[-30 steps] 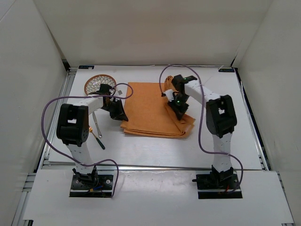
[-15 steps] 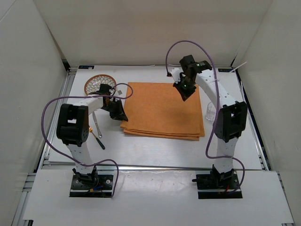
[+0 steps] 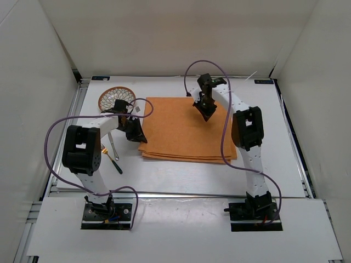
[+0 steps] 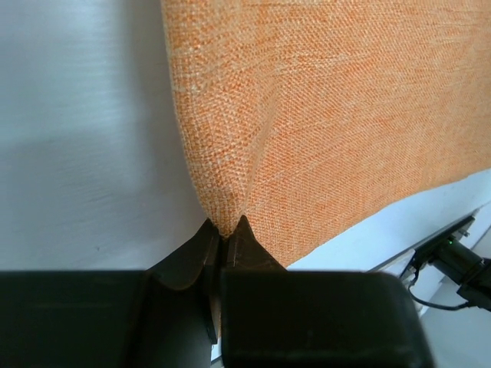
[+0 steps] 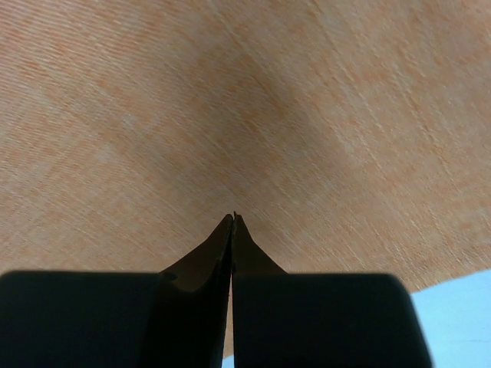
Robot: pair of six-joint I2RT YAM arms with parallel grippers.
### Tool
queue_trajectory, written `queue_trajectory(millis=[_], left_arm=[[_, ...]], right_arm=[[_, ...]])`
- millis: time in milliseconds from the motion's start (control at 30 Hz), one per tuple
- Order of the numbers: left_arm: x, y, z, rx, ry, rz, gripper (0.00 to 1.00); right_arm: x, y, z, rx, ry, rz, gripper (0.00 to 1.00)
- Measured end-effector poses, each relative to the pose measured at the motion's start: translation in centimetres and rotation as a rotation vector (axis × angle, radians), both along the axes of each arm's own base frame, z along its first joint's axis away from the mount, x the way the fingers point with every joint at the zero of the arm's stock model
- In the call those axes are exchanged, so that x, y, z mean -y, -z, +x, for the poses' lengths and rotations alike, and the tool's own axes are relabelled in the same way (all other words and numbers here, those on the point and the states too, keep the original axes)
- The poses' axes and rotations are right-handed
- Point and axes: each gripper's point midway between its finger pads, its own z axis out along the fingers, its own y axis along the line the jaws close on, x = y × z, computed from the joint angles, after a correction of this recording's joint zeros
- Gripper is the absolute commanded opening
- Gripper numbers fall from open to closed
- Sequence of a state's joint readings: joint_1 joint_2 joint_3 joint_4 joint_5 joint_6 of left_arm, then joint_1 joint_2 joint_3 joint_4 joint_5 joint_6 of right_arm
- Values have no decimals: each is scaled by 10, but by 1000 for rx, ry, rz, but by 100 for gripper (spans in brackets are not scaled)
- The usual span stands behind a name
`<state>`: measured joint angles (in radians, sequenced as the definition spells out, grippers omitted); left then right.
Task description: Set the dinner table for one person
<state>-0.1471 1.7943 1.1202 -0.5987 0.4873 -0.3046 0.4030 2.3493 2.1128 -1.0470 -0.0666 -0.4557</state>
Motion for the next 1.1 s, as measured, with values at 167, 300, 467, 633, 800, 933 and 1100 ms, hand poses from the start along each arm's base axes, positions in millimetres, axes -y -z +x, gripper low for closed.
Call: queue_trajectory(millis=[167, 300, 467, 633, 800, 933, 1100], left_arm=[[-5, 3, -6, -12, -23, 25, 10], [-6, 5, -8, -22, -35, 30, 10], [-8, 11, -15, -35, -42, 39, 10], [-10, 14, -25, -44, -51, 42, 10], [-11, 9, -28, -29, -61, 45, 10], [-11, 10, -24, -32, -58, 56, 10], [-11, 18, -11, -43, -56, 71, 10]], right_arm=[[8, -4, 10, 28, 25, -1, 0], [13, -5, 17, 47, 38, -1, 0], [18, -6, 21, 61, 47, -19, 0], [18, -16, 30, 102, 51, -18, 0], [18, -19, 36, 127, 55, -19, 0], [18, -20, 37, 131, 56, -21, 0], [18, -20, 37, 133, 56, -23, 0]])
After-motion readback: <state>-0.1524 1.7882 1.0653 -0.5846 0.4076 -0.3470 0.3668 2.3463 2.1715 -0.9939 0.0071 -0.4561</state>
